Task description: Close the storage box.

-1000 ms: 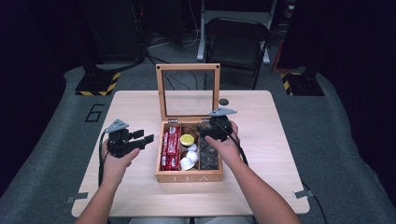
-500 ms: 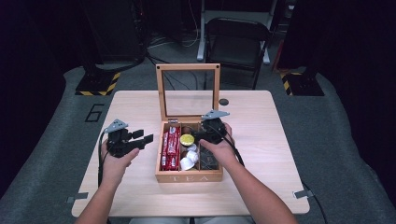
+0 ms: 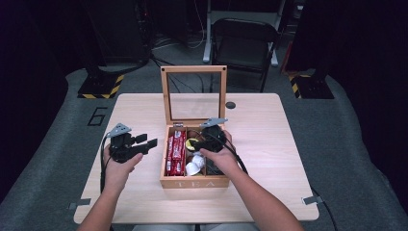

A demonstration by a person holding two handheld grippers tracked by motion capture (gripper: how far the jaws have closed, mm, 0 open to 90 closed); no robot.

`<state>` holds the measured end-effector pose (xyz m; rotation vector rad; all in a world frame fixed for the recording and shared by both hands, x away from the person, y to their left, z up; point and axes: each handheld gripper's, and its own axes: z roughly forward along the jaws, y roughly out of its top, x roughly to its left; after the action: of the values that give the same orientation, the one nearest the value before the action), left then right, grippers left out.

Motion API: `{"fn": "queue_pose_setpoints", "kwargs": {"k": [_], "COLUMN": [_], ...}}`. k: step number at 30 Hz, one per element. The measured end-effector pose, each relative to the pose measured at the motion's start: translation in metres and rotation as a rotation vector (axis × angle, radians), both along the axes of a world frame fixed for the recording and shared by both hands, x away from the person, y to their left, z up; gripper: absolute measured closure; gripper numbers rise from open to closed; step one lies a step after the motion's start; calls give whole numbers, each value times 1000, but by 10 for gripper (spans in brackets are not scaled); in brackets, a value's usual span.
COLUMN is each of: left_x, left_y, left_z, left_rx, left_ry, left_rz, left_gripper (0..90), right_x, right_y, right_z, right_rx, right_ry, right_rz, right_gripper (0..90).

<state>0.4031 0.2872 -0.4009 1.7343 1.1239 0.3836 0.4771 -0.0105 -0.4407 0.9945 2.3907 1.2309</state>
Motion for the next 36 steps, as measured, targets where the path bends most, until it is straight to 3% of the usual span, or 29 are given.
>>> {"fn": "queue_pose_setpoints", "kwargs": {"k": [7, 17, 31, 36], "left_x": [-1, -1, -2, -2], "left_y": [1, 1, 2, 2], "left_z": [0, 1, 2, 2], "left_rx": [1, 1, -4, -3], "left_ry": [-1, -7, -19, -17], "left_rz": [1, 3, 11, 9], "left_gripper": [448, 448, 445, 444], "right_x": [0, 6, 13, 15], "right_y": [14, 17, 16, 16], "right_z": [-6, -15, -23, -23], "right_rx": [-16, -48, -31, -26], "right_ry": [24, 61, 116, 114], "right_rz": [17, 11, 0, 3], "right_gripper": [334, 294, 298, 307]}}
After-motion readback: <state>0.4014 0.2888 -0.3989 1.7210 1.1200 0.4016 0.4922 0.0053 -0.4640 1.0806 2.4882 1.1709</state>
